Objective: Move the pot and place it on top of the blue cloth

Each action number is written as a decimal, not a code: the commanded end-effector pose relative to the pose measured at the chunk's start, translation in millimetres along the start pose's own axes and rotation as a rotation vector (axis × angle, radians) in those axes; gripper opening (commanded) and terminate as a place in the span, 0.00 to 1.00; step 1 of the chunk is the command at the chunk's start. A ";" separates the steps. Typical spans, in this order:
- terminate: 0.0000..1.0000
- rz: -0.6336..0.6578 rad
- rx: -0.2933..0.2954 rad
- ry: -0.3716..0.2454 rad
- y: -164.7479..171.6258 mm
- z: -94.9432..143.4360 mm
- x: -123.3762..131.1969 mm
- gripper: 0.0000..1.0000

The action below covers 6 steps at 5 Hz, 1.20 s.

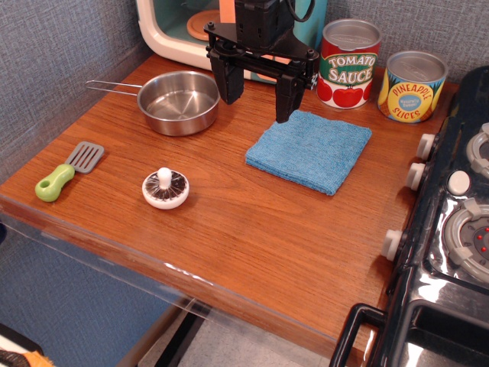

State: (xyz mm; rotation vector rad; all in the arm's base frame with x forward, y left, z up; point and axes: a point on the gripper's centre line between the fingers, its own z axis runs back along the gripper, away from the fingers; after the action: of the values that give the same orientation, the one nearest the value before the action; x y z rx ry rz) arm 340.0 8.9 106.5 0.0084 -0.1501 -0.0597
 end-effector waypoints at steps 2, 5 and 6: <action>0.00 0.028 -0.018 0.001 11.1 -8.6 13.8 1.00; 0.00 0.225 0.050 0.007 86.6 -53.1 74.5 1.00; 0.00 0.226 0.078 0.031 91.2 -64.3 82.0 1.00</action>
State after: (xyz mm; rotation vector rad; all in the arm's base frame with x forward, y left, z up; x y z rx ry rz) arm 431.3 92.6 31.5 0.0616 -0.0638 0.1800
